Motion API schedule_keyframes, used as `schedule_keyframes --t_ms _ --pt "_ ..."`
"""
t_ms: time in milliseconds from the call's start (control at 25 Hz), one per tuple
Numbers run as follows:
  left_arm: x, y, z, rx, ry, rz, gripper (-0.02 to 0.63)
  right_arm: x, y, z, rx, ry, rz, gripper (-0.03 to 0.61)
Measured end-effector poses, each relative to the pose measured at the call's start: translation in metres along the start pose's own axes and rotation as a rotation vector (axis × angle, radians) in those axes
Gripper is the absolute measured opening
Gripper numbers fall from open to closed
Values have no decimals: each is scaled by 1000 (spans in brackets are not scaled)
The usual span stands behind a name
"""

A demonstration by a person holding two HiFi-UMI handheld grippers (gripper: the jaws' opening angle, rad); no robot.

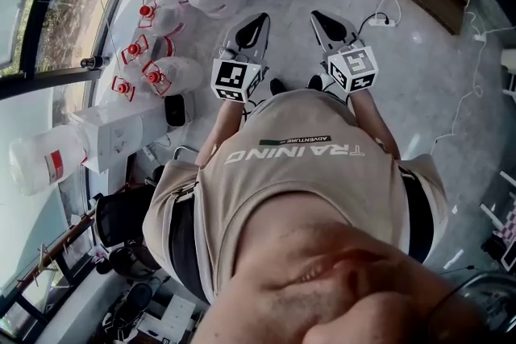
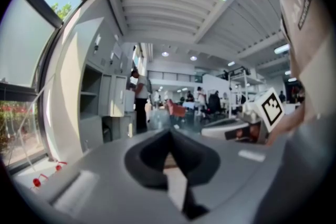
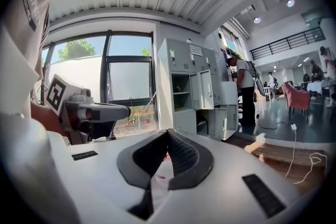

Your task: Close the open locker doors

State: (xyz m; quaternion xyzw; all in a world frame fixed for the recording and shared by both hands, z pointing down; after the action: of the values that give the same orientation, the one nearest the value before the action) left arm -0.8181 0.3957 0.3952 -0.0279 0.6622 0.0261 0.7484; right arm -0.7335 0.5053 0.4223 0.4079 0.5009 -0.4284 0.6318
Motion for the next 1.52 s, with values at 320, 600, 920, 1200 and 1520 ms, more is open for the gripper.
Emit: schedule_keyframes --t_ms 320,600,920,1200,1520 --pt "1 -18 11 -69 6 -10 0 -3 -8 19 -4 -51 4 15" --pt "-4 -14 26 -121 31 4 0 -19 -3 20 -81 -68 62 15" --pt "-14 -33 65 -67 -28 -38 0 -24 39 45 -46 -108 94 15" --pt "16 -18 140 -63 22 -5 0 0 114 59 -1 -54 17 15" --pt "17 -17 215 -4 -4 -14 0 -4 185 71 32 -64 -5 15"
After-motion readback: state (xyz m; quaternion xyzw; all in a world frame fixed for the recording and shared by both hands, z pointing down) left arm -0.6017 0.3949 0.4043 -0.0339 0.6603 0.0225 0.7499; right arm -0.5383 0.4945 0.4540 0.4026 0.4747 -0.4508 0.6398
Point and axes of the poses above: the fingertips, and each gripper's own axes: z forward along the fingers, y to its right, x out of its top, the point moved 3 cm from there along -z, backward along the fingers, and after that the axes turned 1 degree about y, right-handed, at the moved point
